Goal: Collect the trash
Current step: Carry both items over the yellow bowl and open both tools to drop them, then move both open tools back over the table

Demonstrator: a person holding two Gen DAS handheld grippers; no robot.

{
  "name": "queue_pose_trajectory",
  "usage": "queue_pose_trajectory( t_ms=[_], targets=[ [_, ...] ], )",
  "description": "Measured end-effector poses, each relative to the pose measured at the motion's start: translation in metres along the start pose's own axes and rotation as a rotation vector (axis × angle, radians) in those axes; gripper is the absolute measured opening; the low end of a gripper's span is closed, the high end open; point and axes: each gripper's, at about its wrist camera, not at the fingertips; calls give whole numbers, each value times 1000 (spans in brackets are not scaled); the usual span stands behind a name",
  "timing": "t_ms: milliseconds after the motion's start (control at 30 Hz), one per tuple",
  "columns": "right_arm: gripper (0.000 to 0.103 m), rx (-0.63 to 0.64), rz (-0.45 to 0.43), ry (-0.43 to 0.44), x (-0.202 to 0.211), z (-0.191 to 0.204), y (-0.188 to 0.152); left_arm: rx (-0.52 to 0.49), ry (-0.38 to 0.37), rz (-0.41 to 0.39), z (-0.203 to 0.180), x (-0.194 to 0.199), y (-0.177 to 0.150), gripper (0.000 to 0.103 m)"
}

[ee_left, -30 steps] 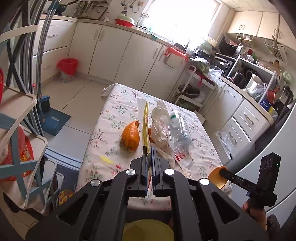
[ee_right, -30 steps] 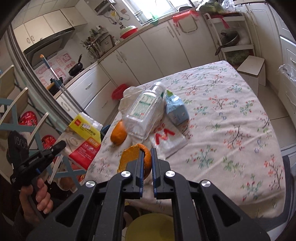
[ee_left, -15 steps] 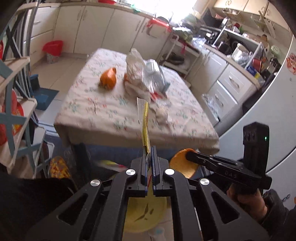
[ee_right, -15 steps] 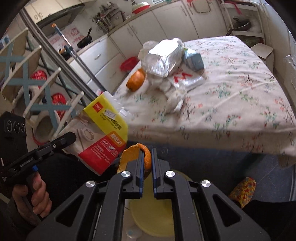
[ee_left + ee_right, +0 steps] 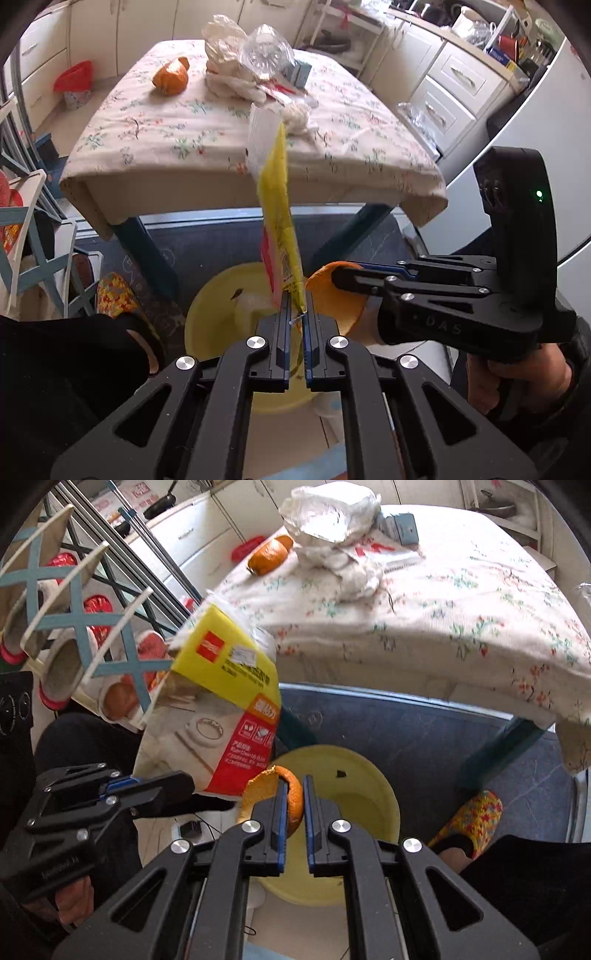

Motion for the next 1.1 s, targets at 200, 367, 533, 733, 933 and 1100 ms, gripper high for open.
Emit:
queue_pose_trajectory(
  t_ms=[200, 367, 533, 733, 933, 1100],
  targets=[
    [36, -19, 4, -35, -1, -4, -4, 17, 15, -24, 3, 5, 0, 40],
    [42, -56, -23, -45, 3, -10, -3, 26, 18, -72, 5, 13, 3, 48],
    [46, -98, -88, -39, 16, -16, 1, 51, 42, -146, 11, 24, 5, 54],
    [51, -110, -200, -61, 36, -16, 5, 82, 88, -234, 19, 38, 8, 58],
    [55, -101, -302, -105, 54, -15, 8, 79, 129, -300, 21, 51, 12, 60],
    [56, -101, -364, -129, 65, -17, 11, 70, 154, -338, 22, 58, 20, 61]
  ],
)
Point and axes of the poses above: each gripper's, at about its wrist camera, not at the fingertips, and x roughly against the way its jaws point, z to its left, y to its top, and after that the axes turned 6 degrees about -y, right-handed
